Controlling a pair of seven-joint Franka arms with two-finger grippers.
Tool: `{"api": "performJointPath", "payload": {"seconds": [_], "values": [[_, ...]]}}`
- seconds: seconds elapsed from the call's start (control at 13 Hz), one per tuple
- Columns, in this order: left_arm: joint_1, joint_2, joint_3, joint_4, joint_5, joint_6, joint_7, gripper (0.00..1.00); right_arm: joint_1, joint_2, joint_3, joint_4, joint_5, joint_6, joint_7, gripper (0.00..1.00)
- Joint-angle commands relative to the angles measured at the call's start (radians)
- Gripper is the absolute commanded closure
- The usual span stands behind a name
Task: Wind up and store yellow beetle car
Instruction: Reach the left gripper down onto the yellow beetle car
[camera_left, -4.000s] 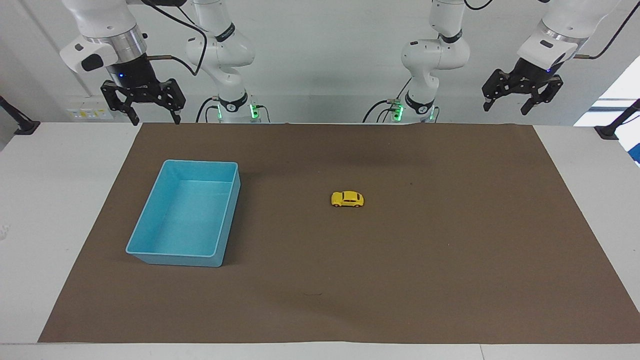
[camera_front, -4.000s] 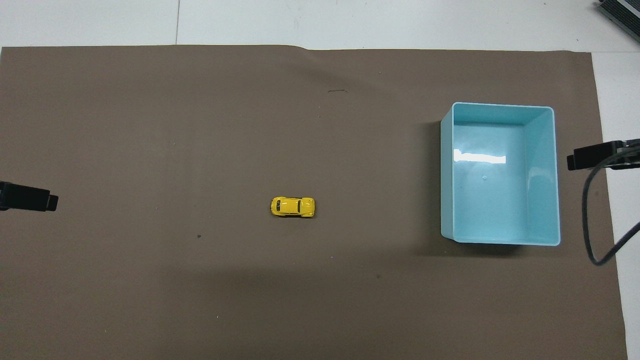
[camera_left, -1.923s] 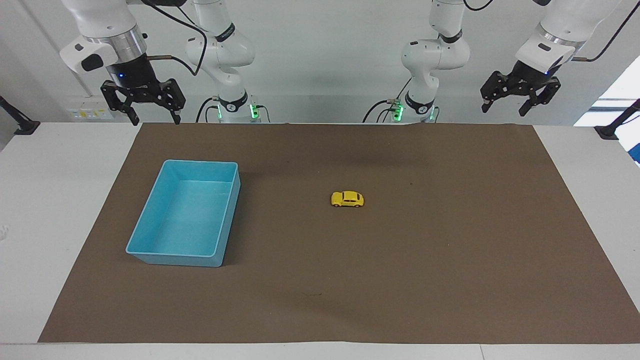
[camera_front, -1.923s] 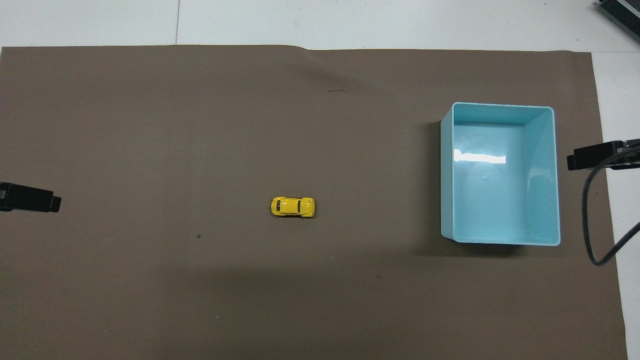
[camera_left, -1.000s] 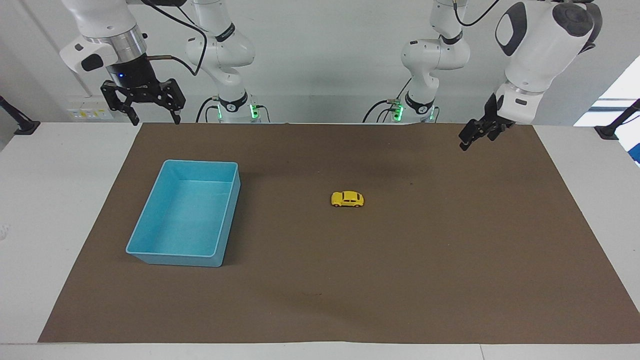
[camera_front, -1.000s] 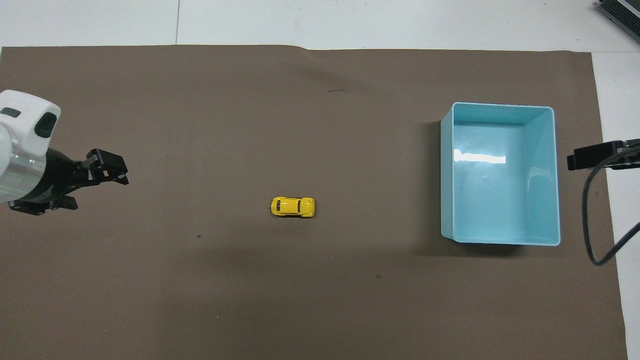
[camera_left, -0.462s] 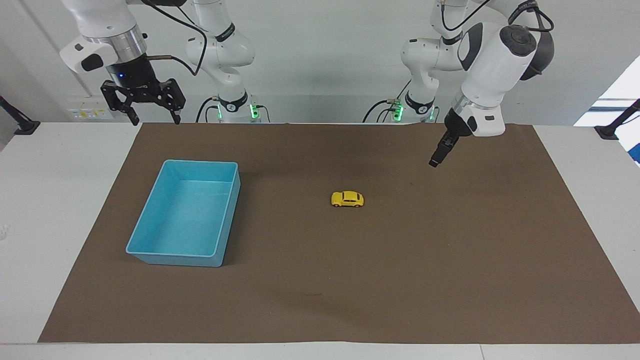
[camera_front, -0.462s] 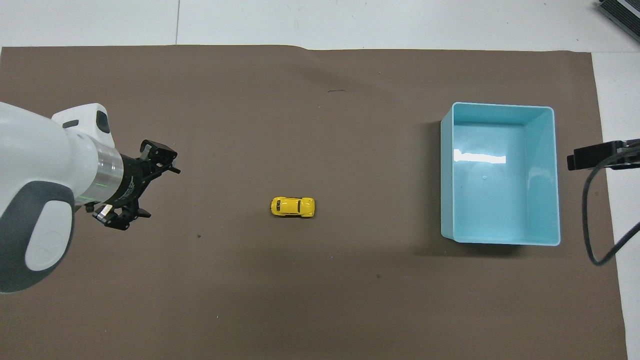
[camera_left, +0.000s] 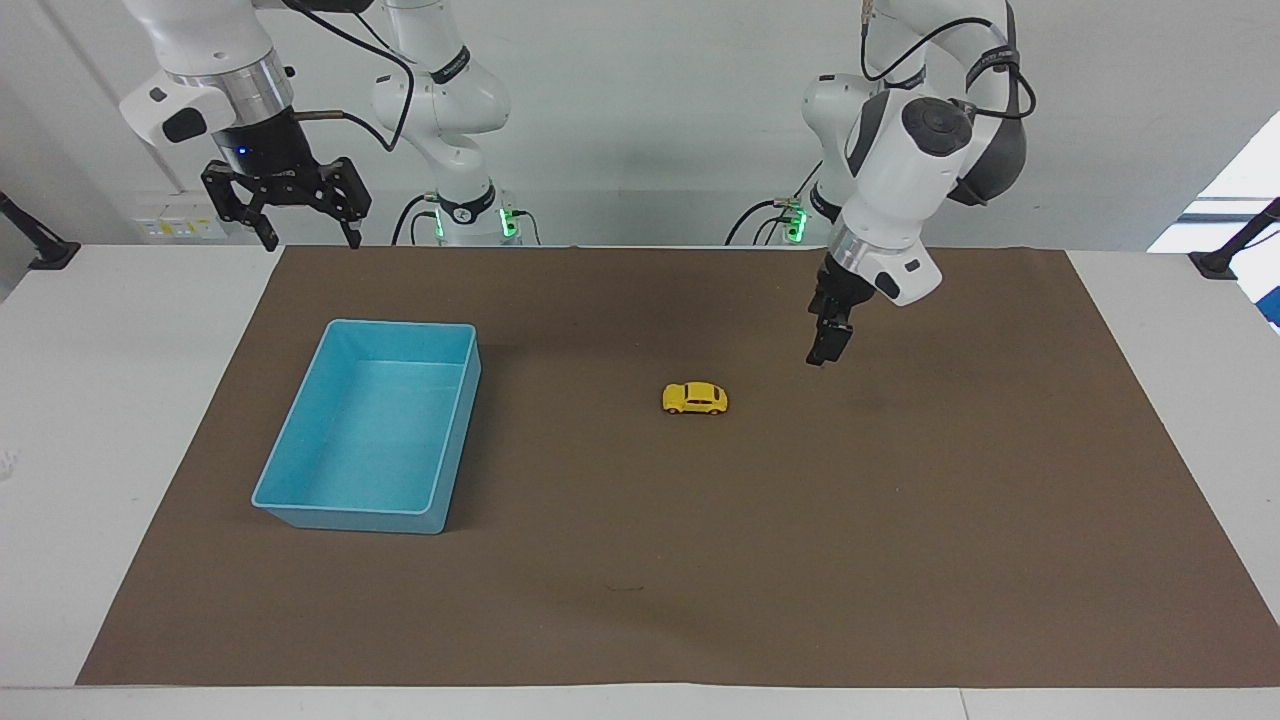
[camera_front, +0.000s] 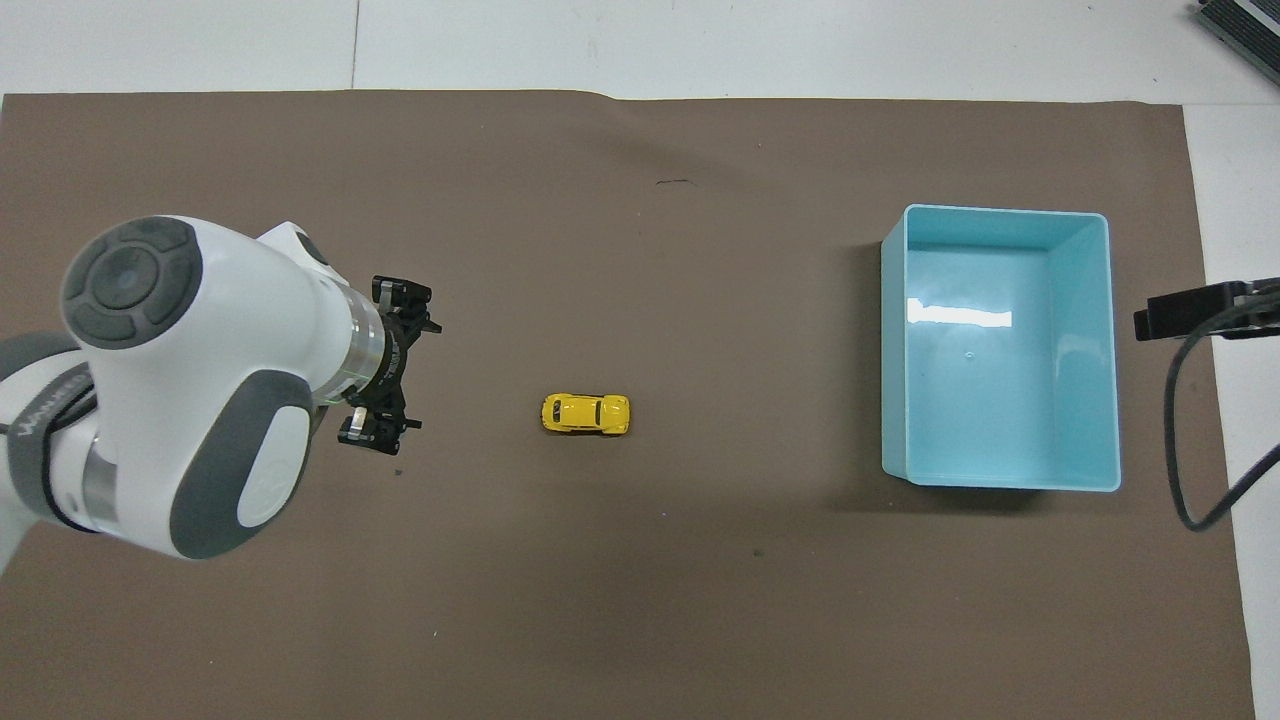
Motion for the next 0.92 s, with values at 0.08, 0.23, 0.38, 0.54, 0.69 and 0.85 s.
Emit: {"api": "performJointPath", "payload": {"seconds": [0.08, 0.23, 0.38, 0.54, 0.69, 0.85], "values": [[-0.104, 0.096, 0.018, 0.008, -0.005, 0.108, -0.241, 0.0, -0.006, -0.01, 0.001, -0.006, 0.013, -0.004, 0.018, 0.0], [-0.122, 0.119, 0.018, 0.008, -0.003, 0.142, -0.358, 0.0, -0.006, -0.01, 0.001, -0.005, 0.013, -0.004, 0.018, 0.0], [-0.167, 0.171, 0.02, 0.006, -0.003, 0.154, -0.427, 0.0, -0.006, -0.01, 0.001, -0.005, 0.013, -0.004, 0.018, 0.0], [-0.179, 0.204, 0.018, 0.005, -0.003, 0.191, -0.475, 0.0, -0.006, -0.01, 0.001, -0.005, 0.013, -0.003, 0.018, 0.0], [-0.184, 0.231, 0.018, 0.005, -0.003, 0.223, -0.521, 0.0, -0.004, -0.008, 0.001, -0.005, 0.013, -0.003, 0.018, 0.0], [-0.219, 0.308, 0.02, 0.023, 0.013, 0.258, -0.573, 0.0, -0.006, -0.01, 0.001, -0.005, 0.013, -0.004, 0.018, 0.0]]}}
